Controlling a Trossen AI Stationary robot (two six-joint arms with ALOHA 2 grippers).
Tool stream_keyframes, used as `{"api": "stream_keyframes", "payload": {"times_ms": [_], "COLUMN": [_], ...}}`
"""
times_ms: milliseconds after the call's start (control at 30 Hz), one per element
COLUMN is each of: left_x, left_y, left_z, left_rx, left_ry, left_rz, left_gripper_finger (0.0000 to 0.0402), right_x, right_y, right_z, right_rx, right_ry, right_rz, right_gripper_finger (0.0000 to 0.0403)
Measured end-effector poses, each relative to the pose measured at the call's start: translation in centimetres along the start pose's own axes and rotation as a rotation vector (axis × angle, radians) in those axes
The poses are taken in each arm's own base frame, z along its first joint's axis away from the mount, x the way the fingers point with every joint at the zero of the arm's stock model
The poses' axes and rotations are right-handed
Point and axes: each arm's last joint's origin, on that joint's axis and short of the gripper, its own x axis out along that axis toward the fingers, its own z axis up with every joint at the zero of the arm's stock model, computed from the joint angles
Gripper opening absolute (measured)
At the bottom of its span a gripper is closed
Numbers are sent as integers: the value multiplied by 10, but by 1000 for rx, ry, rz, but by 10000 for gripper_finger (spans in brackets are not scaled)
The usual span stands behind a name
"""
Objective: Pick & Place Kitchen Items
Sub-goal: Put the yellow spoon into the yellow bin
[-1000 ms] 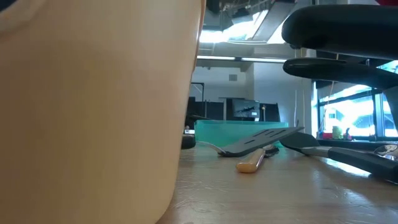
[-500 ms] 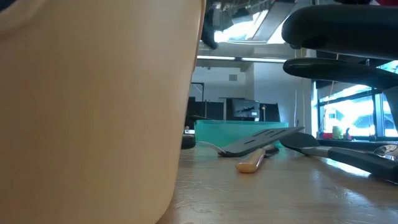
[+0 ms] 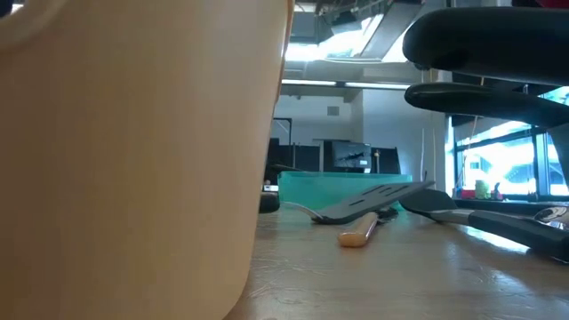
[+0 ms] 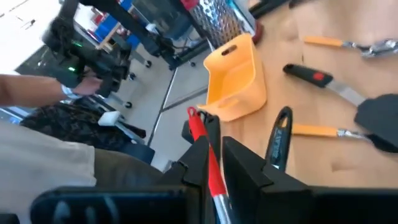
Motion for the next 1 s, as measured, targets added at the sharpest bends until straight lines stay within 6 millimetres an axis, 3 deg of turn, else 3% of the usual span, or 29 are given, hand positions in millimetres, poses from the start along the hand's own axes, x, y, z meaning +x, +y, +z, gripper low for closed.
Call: {"api": "stream_keyframes", "payload": {"times_ms": [333, 533, 767, 1000], "left_x": [34, 53, 74, 83], "left_y": [47, 76, 83, 79], "left_z": [-12, -20, -28, -30], "left_rx": [-112, -135, -78, -64], "left_ry": [112, 159, 217, 223], "left_rz": [174, 419, 418, 343], "left_gripper_finger": [3, 4, 15, 101], "right_x": [-6, -10, -14, -14], "right_y": [-15, -25, -33, -36], "right_z": [14, 23, 30, 34], "right_rx": [-37, -30, -20, -14], "right_ry": [-14, -46, -72, -99], "right_rz": [22, 8, 6, -5], "right_gripper_finger": [49, 49, 49, 49]}}
